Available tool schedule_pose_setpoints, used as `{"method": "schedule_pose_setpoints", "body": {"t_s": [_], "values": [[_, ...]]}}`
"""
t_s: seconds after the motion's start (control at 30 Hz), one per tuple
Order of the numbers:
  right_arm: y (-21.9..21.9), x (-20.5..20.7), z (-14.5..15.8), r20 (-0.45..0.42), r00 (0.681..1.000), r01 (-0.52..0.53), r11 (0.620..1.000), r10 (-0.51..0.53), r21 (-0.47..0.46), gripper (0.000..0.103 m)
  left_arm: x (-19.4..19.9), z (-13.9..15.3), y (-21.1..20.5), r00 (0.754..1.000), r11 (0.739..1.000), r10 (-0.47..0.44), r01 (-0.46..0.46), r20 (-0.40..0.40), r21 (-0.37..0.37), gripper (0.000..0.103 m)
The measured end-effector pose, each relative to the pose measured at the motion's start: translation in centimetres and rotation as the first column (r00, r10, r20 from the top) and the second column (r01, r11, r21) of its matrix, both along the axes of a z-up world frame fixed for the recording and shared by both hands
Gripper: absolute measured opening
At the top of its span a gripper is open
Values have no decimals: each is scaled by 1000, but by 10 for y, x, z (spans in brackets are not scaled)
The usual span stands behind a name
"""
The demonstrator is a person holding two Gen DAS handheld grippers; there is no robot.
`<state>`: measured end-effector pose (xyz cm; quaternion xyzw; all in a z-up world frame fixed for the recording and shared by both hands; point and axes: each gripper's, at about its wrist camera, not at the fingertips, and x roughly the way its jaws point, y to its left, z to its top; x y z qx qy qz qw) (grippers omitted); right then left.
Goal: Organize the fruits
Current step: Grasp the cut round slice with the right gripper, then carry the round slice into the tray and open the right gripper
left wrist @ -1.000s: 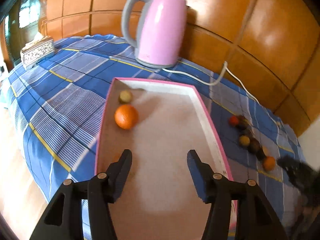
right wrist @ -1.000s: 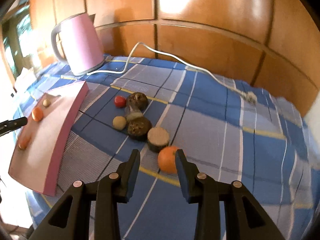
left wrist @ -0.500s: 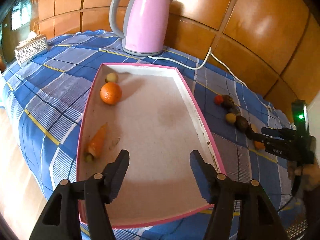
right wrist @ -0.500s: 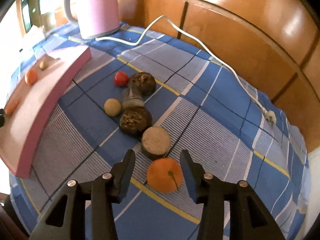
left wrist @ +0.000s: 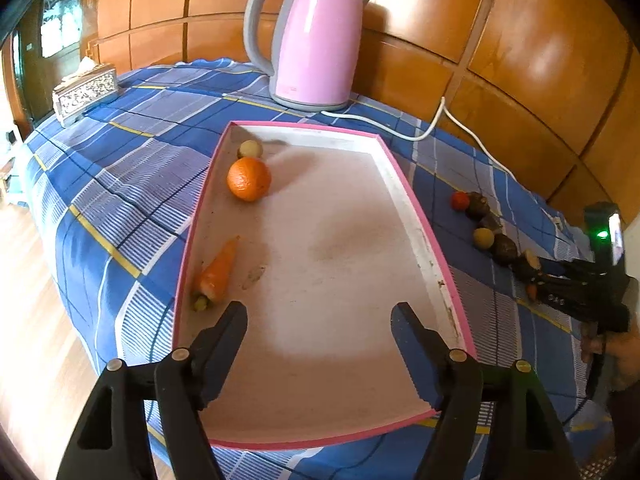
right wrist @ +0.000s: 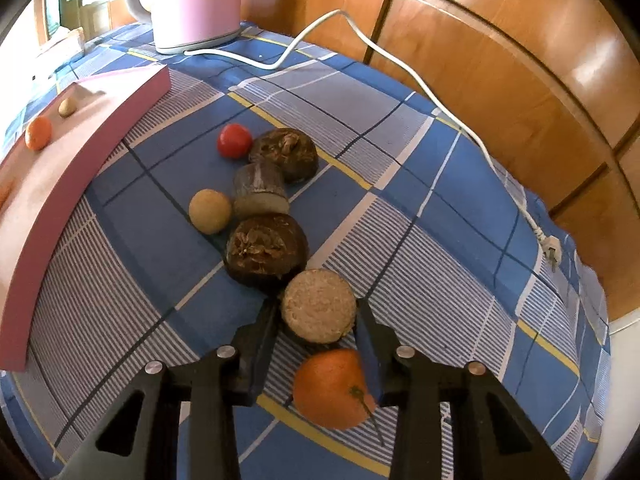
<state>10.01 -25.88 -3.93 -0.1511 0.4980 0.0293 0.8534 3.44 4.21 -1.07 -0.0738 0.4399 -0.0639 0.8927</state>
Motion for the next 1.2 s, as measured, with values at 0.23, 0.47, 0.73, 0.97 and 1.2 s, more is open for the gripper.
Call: {"method": "schedule_pose_setpoints", "body": {"t_s": [0.23, 0.47, 0.73, 0.97, 1.2], "values": [[-8, -14, 21, 84, 994, 64, 995, -71, 81, 37, 1, -2, 3, 1000, 1000, 19, -19, -3, 12, 78], [3, -23, 33, 119, 989, 63, 986, -82, 156, 37, -1, 0, 4, 1000, 1000, 27, -27, 6, 14, 81], [35, -36, 43, 133, 990, 1, 966, -37, 259, 36, -1, 1, 9, 999, 999, 50, -50, 16, 18, 83], [77, -44, 39, 100, 993, -96, 944, 68, 315, 36, -1, -1, 10, 999, 998, 51, -51, 15, 21, 83], [106, -40, 45, 97, 989, -143, 916, 114, 376, 36, 0, 0, 12, 998, 998, 56, -57, 21, 17, 83]]}}
